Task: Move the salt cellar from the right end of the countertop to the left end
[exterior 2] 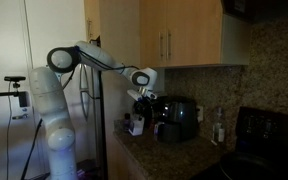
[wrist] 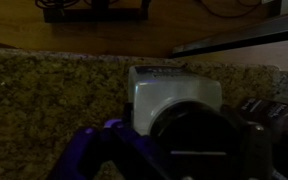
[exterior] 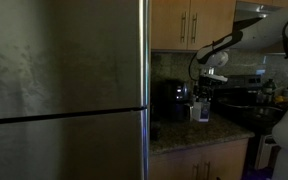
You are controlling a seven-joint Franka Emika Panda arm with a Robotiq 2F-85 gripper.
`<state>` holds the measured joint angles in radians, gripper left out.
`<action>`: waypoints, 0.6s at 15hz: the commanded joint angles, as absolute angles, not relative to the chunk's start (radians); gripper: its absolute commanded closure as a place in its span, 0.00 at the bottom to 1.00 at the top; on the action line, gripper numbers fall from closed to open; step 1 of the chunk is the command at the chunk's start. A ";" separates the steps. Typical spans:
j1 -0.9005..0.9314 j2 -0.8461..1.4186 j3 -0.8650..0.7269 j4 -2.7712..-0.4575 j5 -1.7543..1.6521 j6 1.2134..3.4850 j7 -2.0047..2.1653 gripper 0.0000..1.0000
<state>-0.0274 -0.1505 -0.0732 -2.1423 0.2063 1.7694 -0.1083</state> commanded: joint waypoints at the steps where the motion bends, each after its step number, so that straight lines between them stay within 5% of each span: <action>1: -0.039 -0.145 -0.077 -2.141 0.206 1.767 -0.113 0.44; 9: 0.130 -0.013 0.130 -2.124 0.108 2.202 -0.031 0.44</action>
<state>0.0961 -0.0695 0.0878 -2.1617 0.1630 2.0893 -0.0633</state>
